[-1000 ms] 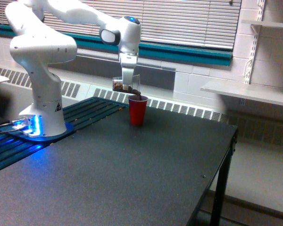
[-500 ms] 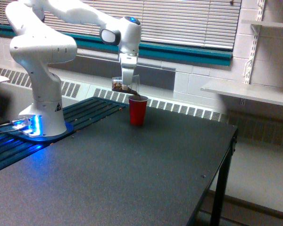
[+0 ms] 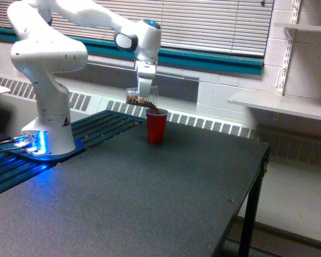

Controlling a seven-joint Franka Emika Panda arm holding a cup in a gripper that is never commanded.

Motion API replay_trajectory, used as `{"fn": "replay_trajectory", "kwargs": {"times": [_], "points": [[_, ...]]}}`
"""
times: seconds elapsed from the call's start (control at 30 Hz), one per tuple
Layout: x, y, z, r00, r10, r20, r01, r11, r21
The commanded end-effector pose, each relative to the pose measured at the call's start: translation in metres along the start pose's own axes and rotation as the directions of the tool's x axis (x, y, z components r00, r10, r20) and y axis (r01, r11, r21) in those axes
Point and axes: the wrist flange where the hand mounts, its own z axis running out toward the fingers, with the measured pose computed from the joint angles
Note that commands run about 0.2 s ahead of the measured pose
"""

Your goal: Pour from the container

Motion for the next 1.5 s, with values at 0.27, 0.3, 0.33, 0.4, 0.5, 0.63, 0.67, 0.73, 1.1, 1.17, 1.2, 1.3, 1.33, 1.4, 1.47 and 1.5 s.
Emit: {"fn": "replay_trajectory", "kwargs": {"times": [0.27,0.3,0.33,0.4,0.5,0.63,0.67,0.73,1.1,1.17,1.2,1.3,1.33,1.4,1.47,1.5], "points": [[-0.002,-0.005,0.002,0.998,-0.060,0.031,0.061,0.998,-0.027],[-0.002,-0.006,0.002,0.997,-0.066,0.036,0.067,0.997,-0.029],[-0.003,-0.006,0.003,0.997,-0.070,0.040,0.071,0.997,-0.031],[-0.004,-0.006,0.003,0.996,-0.077,0.044,0.079,0.996,-0.037],[-0.003,-0.006,0.002,0.996,-0.080,0.044,0.082,0.996,-0.039],[-0.001,-0.004,-0.001,0.996,-0.081,0.041,0.082,0.996,-0.041],[-0.001,-0.004,-0.002,0.996,-0.080,0.042,0.081,0.996,-0.040],[0.000,-0.003,-0.003,0.996,-0.081,0.040,0.083,0.996,-0.046],[0.002,0.003,-0.012,0.996,-0.085,0.036,0.087,0.995,-0.056],[0.002,0.003,-0.012,0.995,-0.090,0.038,0.092,0.994,-0.059],[0.001,0.003,-0.012,0.995,-0.092,0.040,0.094,0.994,-0.060],[0.000,0.001,-0.012,0.994,-0.103,0.047,0.106,0.992,-0.065],[-0.001,0.001,-0.013,0.993,-0.108,0.049,0.111,0.992,-0.067],[-0.001,0.001,-0.014,0.992,-0.114,0.053,0.118,0.991,-0.069],[-0.001,0.000,-0.014,0.991,-0.120,0.055,0.124,0.990,-0.074],[-0.002,0.000,-0.014,0.991,-0.124,0.058,0.128,0.989,-0.077]]}}
